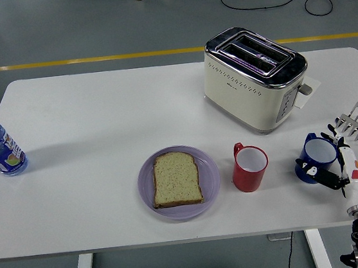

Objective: Pick up the cup,pour liquid into bread,place the cup on the desk

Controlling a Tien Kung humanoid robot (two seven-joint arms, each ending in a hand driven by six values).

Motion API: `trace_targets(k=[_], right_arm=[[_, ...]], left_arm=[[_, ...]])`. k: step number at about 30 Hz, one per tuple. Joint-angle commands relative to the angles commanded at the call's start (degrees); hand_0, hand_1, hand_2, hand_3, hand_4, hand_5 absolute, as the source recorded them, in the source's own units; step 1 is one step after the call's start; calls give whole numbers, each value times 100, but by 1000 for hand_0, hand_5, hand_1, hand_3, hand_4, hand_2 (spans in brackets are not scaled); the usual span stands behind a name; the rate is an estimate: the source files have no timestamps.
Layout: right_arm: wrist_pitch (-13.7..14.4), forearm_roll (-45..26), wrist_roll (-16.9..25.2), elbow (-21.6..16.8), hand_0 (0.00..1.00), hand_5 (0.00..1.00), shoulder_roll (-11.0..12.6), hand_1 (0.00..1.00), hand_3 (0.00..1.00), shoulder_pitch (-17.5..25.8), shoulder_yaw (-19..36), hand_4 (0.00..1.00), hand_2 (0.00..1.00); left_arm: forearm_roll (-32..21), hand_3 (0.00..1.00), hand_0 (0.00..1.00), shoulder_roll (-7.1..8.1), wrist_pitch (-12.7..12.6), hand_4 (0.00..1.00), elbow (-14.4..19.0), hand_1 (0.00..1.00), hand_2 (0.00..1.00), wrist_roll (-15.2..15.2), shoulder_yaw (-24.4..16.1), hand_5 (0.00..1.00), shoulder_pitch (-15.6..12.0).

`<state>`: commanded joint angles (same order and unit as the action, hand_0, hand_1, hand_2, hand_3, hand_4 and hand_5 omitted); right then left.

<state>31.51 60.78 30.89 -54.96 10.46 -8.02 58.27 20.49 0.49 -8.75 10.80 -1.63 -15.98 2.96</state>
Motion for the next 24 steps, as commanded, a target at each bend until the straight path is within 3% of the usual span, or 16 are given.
trace_targets(k=[3,7,17,19,20,21,24], right_arm=[[41,105,8,-197,915,73,32,745,998,79,66,956,918],[100,309,5,-786,915,73,105,745,998,268,354,956,918],[234,452,-290,-2526,893,93,339,748,997,629,982,945,903],[133,264,-388,-2742,893,93,321,748,997,633,1159,945,903],[-91,65,-540,-2886,893,93,314,748,997,632,1322,945,903],[-279,-95,-670,-2982,774,167,316,696,754,622,1448,723,758],[-879,-651,-1005,-3176,774,167,351,696,754,593,1756,723,758]], left_arm=[[4,526,645,1,0,287,1,597,590,0,-1,760,1],[15,526,645,2,-2,287,1,597,590,-3,-11,760,7],[27,526,645,11,0,286,-7,596,590,0,5,760,-12],[24,526,645,10,0,286,-8,596,590,1,16,760,-23],[23,526,645,10,-1,286,-8,596,590,1,23,760,-31],[20,526,645,9,-1,286,-9,596,589,0,29,761,-38],[18,526,645,12,0,286,-8,596,589,1,46,761,-53]])
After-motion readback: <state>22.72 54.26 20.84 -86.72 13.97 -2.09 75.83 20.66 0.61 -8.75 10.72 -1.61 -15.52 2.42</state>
